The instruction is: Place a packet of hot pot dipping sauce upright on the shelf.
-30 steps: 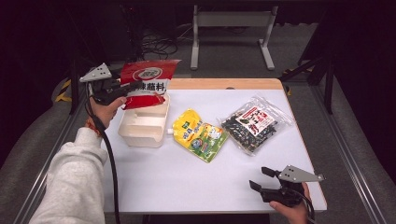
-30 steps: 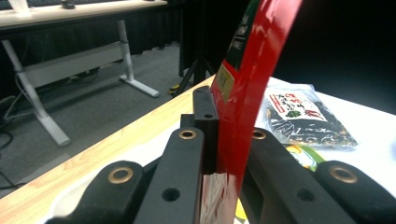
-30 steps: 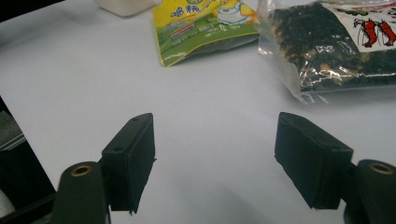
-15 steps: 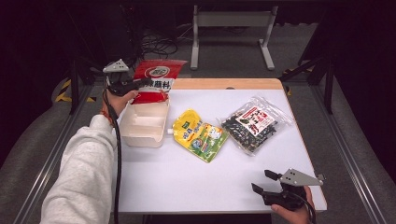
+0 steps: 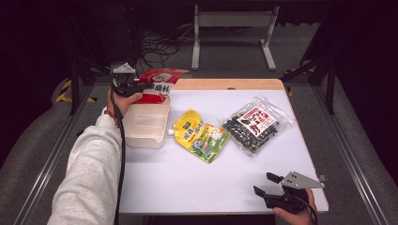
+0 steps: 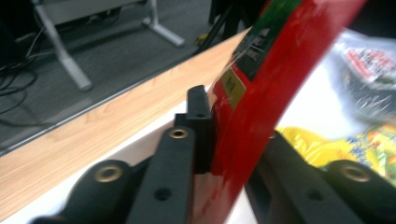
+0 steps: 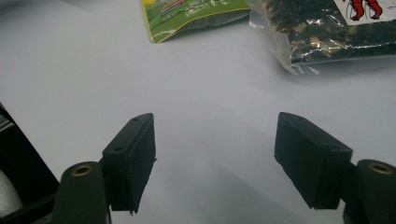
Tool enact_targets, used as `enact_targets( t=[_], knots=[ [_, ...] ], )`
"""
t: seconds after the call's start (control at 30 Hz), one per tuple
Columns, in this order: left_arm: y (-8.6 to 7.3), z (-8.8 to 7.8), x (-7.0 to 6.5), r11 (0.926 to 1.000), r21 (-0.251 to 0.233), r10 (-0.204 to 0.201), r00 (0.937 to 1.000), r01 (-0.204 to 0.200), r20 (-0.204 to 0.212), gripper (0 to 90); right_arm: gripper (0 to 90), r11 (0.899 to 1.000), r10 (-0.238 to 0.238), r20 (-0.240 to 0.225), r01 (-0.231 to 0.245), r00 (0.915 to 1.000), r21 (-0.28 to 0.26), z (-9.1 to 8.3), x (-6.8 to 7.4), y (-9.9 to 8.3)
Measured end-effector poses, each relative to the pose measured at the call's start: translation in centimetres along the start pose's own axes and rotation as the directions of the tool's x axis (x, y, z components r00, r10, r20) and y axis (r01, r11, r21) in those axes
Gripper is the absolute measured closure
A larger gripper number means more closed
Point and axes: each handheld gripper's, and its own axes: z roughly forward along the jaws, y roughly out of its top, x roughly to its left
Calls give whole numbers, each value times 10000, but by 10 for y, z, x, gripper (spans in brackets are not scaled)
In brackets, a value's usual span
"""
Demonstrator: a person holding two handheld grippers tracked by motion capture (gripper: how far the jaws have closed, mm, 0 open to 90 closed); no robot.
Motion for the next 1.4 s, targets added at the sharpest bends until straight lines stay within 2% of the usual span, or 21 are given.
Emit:
enact_targets(
  t=[0.1,0.27,0.33,0.37,0.47,0.53,0.57,0.63,0.7,0.77,0.8,0.83,1.0,1.07,1.17,1.2,1.23,1.27,1.33,1.37,1.4],
  knots=[
    [-1,0,-1,9999,120,-91,10000,91,34,820,298,10000,-2,-48,2,10000,-7,0,0,0],
    [-7,-6,0,9991,431,63,9994,-48,-350,805,296,9999,-46,-117,47,9999,89,3,-1,0],
    [-10,-11,1,9988,482,134,9993,-117,-353,838,294,9999,-39,-145,41,9999,101,3,-1,0],
    [-12,-13,1,9976,665,231,9985,-197,-505,848,293,9999,-43,-131,45,9999,114,3,-1,0],
    [-18,-14,1,9928,1117,488,9974,-427,-525,895,293,9999,18,-139,-16,9999,168,4,-3,0],
    [-20,-13,3,9929,1146,378,9982,-323,-468,898,293,9998,80,-136,-77,9999,207,5,-3,-1],
    [-21,-12,4,9913,1264,425,9977,-356,-521,899,293,9997,86,-143,-82,9999,234,5,-3,-1],
    [-23,-9,6,9911,1323,260,9976,-174,-640,900,293,9996,90,-216,-84,9997,263,6,-2,-1],
    [-26,-5,7,9885,1507,224,9964,-99,-814,900,292,9996,50,-230,-43,9997,294,7,-1,0],
    [-28,0,9,9815,1917,232,9937,-17,-1099,900,291,9995,70,-256,-62,9996,308,8,-1,-1],
    [-30,0,11,9810,1941,191,9937,27,-1102,900,291,9994,79,-241,-71,9997,335,8,-1,-1],
    [-31,0,13,9832,1813,-10,9949,193,-1006,899,291,9993,89,-249,-80,9997,361,8,-1,-1],
    [-33,-3,11,9869,1606,7,9941,168,-1084,884,291,9997,153,-257,-148,9996,196,7,-3,0],
    [-34,-6,10,9886,1468,-160,9932,330,-1155,844,291,9997,124,-220,-120,9997,197,7,-4,1],
    [-35,-15,6,9913,1290,-68,9903,249,-1389,784,291,9997,-33,-131,36,9999,237,8,-5,3],
    [-35,-15,6,9913,1290,-68,9903,249,-1389,736,291,9997,-33,-131,36,9999,237,8,-5,3],
    [-35,-22,2,9927,1175,-68,9881,251,-1536,736,292,9996,-120,-133,124,9998,257,9,-6,4],
    [-35,-29,-2,9942,1075,84,9873,88,-1586,721,292,9995,-224,-171,228,9996,219,10,-7,6],
    [-35,-33,-4,9950,1000,86,9875,73,-1574,673,293,9995,-276,-144,279,9995,174,11,-9,9],
    [-37,-44,-8,9980,633,13,9858,95,-1680,640,295,9995,-298,-115,299,9995,83,12,-11,11],
    [-38,-48,-12,9987,501,3,9862,81,-1653,626,299,9994,-356,-89,356,9993,39,11,-13,13]
  ],
)
